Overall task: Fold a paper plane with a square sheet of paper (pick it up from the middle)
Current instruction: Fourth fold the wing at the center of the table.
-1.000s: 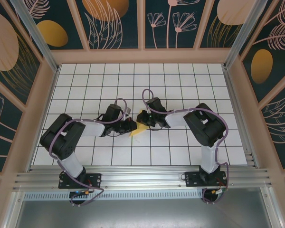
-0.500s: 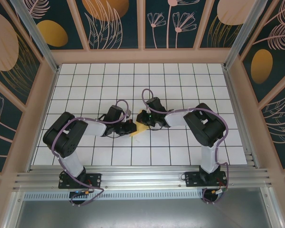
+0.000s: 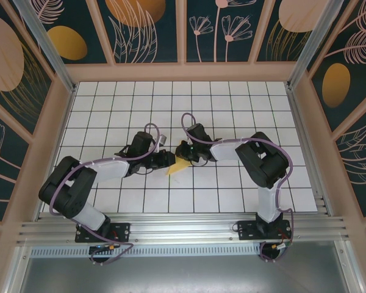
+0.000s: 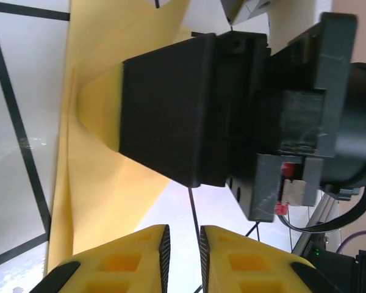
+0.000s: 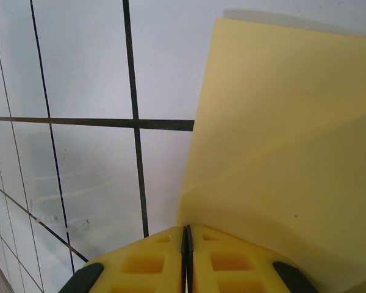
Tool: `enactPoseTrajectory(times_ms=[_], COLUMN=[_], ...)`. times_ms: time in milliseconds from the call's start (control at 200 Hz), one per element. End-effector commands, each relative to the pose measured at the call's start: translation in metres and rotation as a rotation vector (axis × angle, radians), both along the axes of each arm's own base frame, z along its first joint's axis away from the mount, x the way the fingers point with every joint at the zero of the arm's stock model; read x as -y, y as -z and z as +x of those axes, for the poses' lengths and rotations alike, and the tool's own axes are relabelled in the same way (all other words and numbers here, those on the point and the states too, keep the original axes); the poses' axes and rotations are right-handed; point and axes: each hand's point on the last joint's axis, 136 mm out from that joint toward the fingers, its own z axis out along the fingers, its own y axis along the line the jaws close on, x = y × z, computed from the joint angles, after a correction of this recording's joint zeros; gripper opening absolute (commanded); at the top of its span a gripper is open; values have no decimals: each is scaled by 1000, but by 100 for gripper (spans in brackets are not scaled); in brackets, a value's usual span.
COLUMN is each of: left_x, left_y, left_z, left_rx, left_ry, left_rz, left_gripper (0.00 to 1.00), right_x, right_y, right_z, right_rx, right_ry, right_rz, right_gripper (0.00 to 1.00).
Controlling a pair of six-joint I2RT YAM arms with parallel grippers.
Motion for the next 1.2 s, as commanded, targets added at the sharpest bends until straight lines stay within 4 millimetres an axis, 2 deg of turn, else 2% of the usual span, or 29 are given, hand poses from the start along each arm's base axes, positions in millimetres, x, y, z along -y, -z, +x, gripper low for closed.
enactPoseTrajectory(times_ms=[0, 170, 250, 285, 300, 370, 646, 786, 811, 891, 946, 1101, 1196], left_x=[4, 9, 8, 8, 8, 8, -18, -22, -18, -10, -11, -21, -19], left_y=[5, 26, 36, 34, 42, 48, 70, 67, 53, 35, 28, 40, 39], left_z=[-11, -14, -9, -5, -6, -2, 0, 2, 4, 5, 8, 10, 8], left_rx=[-33, -82, -91, -79, -98, -96, -72, -55, -28, -3, 18, 16, 12], left_ry=[69, 105, 87, 79, 79, 68, 2, -10, -4, 15, -5, -14, -6], left_rz=[-12, 22, 50, 50, 60, 74, 231, 240, 212, 152, 146, 227, 210], left_gripper=[24, 22, 21, 20, 20, 19, 16, 16, 17, 18, 19, 18, 17], right_x=[38, 37, 36, 35, 35, 35, 39, 41, 42, 43, 44, 43, 42], right_y=[61, 63, 62, 61, 61, 61, 61, 63, 63, 64, 65, 64, 62], right_z=[-18, -20, -21, -21, -22, -22, -24, -25, -25, -25, -26, -25, -24], right_rx=[-136, -144, -141, -138, -139, -137, -134, -136, -136, -139, -139, -136, -132], right_ry=[77, 78, 74, 73, 70, 70, 67, 67, 68, 68, 69, 70, 70], right_rz=[-192, -176, -170, -164, -164, -164, -176, -184, -186, -193, -197, -194, -191], right_gripper=[13, 13, 13, 13, 13, 13, 13, 13, 13, 13, 13, 13, 13])
